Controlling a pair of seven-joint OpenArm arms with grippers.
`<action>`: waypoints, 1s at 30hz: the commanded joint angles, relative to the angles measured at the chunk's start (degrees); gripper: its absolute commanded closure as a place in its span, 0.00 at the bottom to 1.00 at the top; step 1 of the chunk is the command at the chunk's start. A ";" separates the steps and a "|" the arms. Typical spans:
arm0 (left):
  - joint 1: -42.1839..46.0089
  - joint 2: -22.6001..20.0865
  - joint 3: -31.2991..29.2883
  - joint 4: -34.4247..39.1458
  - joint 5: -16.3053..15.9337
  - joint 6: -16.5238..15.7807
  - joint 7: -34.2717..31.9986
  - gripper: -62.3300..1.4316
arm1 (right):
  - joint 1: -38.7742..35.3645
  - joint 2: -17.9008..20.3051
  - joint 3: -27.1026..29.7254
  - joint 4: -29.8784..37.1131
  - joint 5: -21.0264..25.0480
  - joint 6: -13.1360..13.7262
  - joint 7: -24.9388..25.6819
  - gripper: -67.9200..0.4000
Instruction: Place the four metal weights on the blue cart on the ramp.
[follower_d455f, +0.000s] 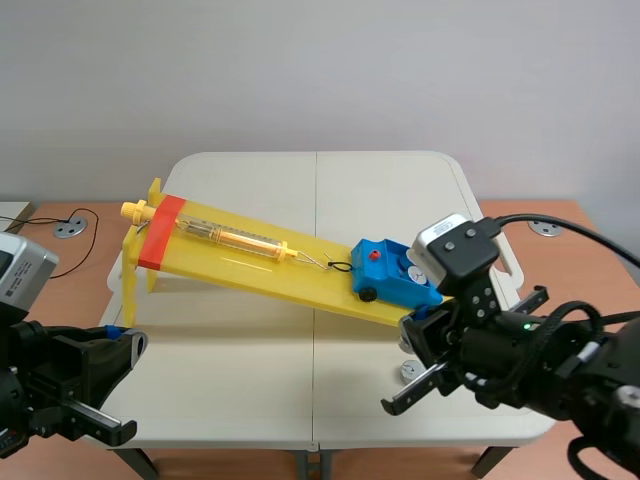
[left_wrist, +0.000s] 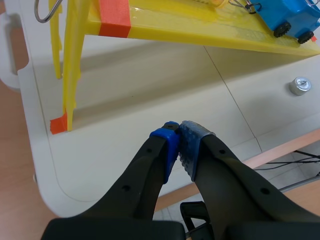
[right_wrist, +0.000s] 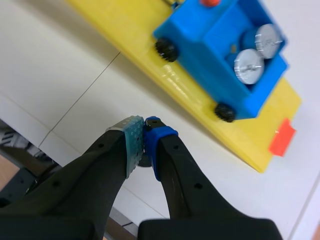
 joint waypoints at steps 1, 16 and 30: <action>-1.09 0.28 -0.57 3.93 -4.22 -1.49 -5.88 0.94 | 2.05 1.25 3.78 7.06 5.75 -0.79 3.67 0.98; -1.09 0.31 -0.57 3.93 -4.22 -1.49 -5.86 0.94 | 6.67 0.39 12.74 12.50 9.79 -0.39 4.81 0.98; -1.09 0.31 -0.57 3.93 -4.22 -1.49 -5.73 0.94 | 20.24 -3.30 7.37 -1.79 5.35 -1.07 4.44 0.98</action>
